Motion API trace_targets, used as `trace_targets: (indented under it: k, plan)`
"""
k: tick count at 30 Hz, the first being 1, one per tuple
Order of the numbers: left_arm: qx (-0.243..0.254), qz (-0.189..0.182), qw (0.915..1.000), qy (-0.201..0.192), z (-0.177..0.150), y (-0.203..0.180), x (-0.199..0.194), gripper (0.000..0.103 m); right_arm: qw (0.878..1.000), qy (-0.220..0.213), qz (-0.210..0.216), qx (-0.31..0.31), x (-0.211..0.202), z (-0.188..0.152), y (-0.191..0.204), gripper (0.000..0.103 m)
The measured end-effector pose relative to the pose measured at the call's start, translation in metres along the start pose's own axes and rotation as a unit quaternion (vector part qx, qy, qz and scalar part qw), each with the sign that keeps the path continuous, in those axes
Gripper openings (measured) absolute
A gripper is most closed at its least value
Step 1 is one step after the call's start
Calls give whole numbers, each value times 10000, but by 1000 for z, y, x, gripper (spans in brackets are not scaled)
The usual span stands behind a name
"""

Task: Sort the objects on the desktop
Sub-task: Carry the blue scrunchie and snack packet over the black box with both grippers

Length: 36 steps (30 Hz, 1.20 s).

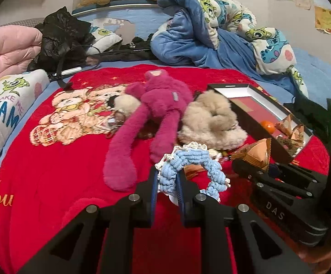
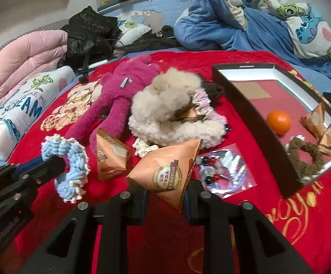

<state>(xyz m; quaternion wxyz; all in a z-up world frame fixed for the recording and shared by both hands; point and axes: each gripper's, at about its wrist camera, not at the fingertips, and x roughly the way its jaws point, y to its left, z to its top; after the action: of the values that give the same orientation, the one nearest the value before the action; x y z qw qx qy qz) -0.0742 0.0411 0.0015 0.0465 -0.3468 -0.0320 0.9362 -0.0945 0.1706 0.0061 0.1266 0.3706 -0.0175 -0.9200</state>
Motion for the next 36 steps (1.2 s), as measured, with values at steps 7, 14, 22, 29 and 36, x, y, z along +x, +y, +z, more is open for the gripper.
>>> trace_targets:
  k: [7, 14, 22, 29, 36]
  plan:
    - [84, -181, 9997, 101, 0, -34, 7, 16, 9996, -181, -155, 116, -31, -3, -32, 23]
    - [289, -338, 9990, 105, -5, -73, 5, 16, 9978, -386, -434, 323, -72, -9, -78, 23]
    - [407, -696, 9967, 69, -8, -131, -6, 16, 9939, -532, -816, 510, -124, -26, -132, 23]
    - [564, -911, 9940, 204, -16, -183, -9, 16, 9874, -699, -1033, 976, -164, -46, -181, 23]
    - [810, -1056, 9911, -41, -17, -202, -25, 16, 9862, -710, -965, 1146, -168, -51, -193, 23]
